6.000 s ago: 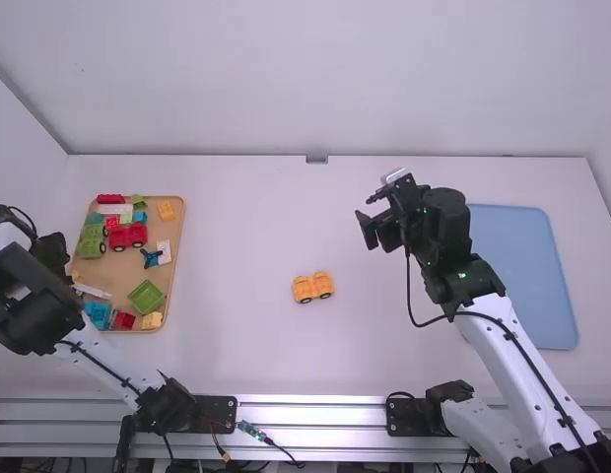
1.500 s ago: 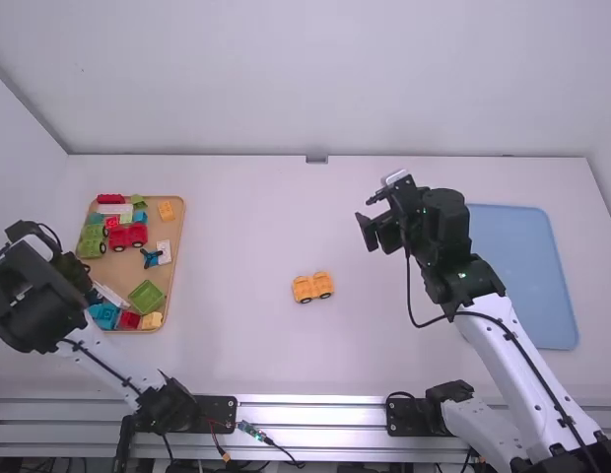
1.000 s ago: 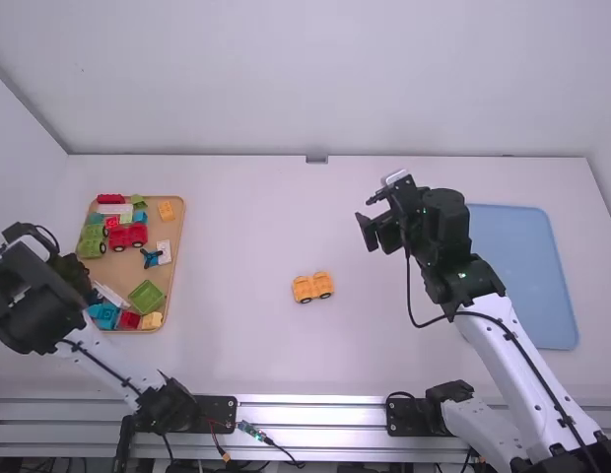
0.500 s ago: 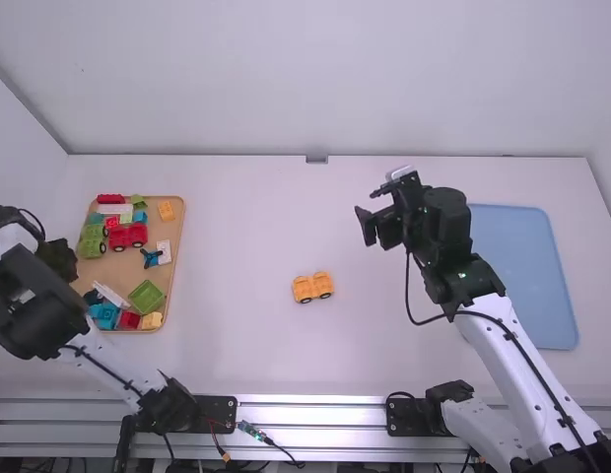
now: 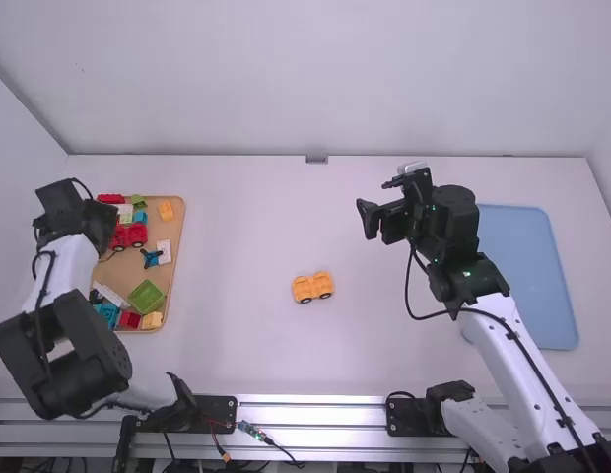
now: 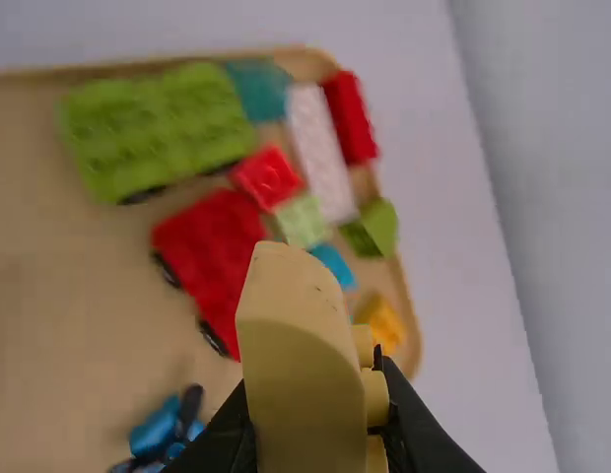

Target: Assemble lego blocks to make yellow taxi

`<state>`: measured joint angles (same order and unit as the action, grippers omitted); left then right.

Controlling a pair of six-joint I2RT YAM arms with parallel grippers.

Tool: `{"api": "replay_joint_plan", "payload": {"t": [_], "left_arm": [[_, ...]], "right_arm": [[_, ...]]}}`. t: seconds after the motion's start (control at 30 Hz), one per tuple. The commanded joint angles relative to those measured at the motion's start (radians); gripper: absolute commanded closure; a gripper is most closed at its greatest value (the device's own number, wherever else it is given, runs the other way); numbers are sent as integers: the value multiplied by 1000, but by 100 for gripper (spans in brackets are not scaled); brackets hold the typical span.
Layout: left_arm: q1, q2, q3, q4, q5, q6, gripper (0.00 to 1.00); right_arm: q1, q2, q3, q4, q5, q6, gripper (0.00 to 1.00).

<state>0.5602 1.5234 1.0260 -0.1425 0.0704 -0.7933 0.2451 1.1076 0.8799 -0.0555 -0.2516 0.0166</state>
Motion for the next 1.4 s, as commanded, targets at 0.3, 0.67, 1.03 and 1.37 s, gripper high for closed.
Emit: {"api": "replay_joint_plan", "payload": {"t": [0.3, 0.67, 1.03, 1.37], "left_arm": [[-357, -286, -255, 226, 245, 523, 98], [-819, -284, -275, 212, 200, 970, 99], [-1062, -214, -274, 290, -21, 999, 99], [-1088, -121, -274, 395, -27, 835, 99]], "right_arm": [[-87, 49, 37, 35, -240, 172, 1], [-145, 344, 37, 223, -649, 332, 3], [-45, 437, 37, 249, -565, 380, 11], [18, 437, 27, 264, -460, 314, 16]]}}
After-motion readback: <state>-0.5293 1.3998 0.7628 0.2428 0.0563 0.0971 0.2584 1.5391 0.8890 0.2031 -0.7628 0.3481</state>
